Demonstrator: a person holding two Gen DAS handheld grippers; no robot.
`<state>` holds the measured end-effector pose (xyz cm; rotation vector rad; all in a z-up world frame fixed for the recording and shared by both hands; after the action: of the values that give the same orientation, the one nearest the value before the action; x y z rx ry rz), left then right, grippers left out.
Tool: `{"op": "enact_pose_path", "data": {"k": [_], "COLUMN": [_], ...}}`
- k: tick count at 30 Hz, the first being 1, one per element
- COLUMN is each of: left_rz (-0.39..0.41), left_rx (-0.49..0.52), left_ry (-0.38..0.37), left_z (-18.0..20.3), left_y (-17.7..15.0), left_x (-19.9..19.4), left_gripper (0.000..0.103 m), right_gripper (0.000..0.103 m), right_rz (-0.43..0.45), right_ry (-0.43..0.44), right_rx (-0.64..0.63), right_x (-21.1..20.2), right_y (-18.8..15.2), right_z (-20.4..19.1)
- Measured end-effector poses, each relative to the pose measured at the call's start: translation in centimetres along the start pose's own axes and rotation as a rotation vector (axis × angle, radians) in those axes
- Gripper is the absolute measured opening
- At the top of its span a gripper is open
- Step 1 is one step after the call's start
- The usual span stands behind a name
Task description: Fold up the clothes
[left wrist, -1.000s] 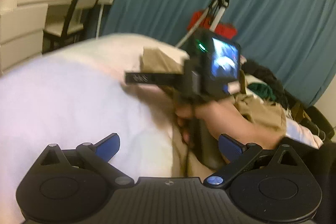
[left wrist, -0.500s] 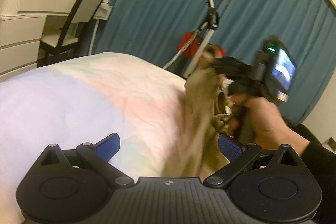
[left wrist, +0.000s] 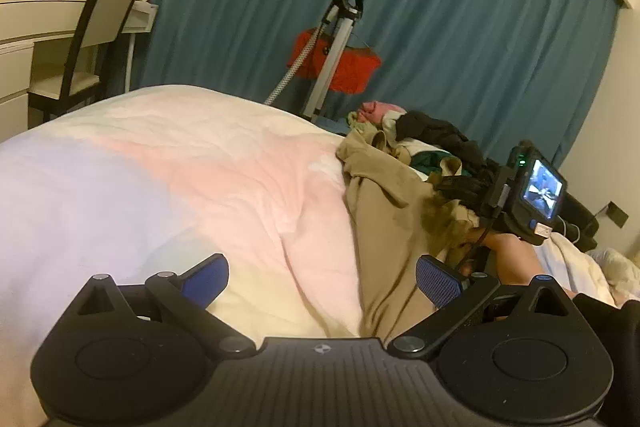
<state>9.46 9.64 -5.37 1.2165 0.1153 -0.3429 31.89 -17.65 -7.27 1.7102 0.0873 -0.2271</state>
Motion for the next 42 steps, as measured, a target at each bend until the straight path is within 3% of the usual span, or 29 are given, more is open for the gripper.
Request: {"op": "enact_pose_path", "data": {"k": [1, 3, 7, 18, 23, 26, 30, 38, 42], "left_rz": [0.000, 0.003, 0.014, 0.064, 0.026, -0.023, -0.147, -0.342, -0.414], "left_rx": [0.007, 0.016, 0.023, 0.079, 0.069, 0.058, -0.011, -0.273, -0.298], "left_ry": [-0.004, -0.008, -0.016, -0.042, -0.072, -0.093, -0.117, 0.018, 0.129], "left_z": [0.1, 0.2, 0.5, 2.2, 2.9, 2.9, 1.9, -2.8, -4.0], "left_y": [-0.1, -0.2, -0.2, 0.7, 0.9, 0.9, 0.2, -2.1, -3.2], "left_x": [0.1, 0.1, -0.5, -4.2, -6.1, -7.1, -7.1, -7.3, -7.6], "left_gripper": [0.101, 0.101, 0.101, 0.101, 0.101, 0.101, 0.101, 0.096, 0.086], "right_gripper": [0.092, 0.101, 0.101, 0.101, 0.101, 0.101, 0.101, 0.101, 0.101], "right_rz": [-0.004, 0.016, 0.011, 0.011, 0.011, 0.012, 0.013, 0.016, 0.008], "right_ry": [0.010, 0.031, 0.085, 0.142, 0.145, 0.136, 0.124, 0.100, 0.096], "right_rx": [0.013, 0.037, 0.044, 0.056, 0.097, 0.128, 0.169, 0.252, 0.317], "right_x": [-0.3, -1.4, -4.6, -21.8, -28.3, -29.3, -30.7, -33.5, -33.8], "right_y": [-0.1, 0.0, 0.9, 3.0, 2.5, 2.3, 2.1, 1.6, 1.3], "right_z": [-0.2, -0.7, -1.7, -1.4, -0.1, 1.0, 2.5, 5.4, 7.0]}}
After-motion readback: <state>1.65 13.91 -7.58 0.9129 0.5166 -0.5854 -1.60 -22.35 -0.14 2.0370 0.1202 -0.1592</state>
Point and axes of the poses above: each gripper's, at about its wrist camera, not at the fingertips, and x roughly the way its jaws point, z to its right, y to its top, the point moved 2 cm from there along x, roughly the way its jaws point, and after that the axes turned 11 degrees about z, right-handed, at the moved point
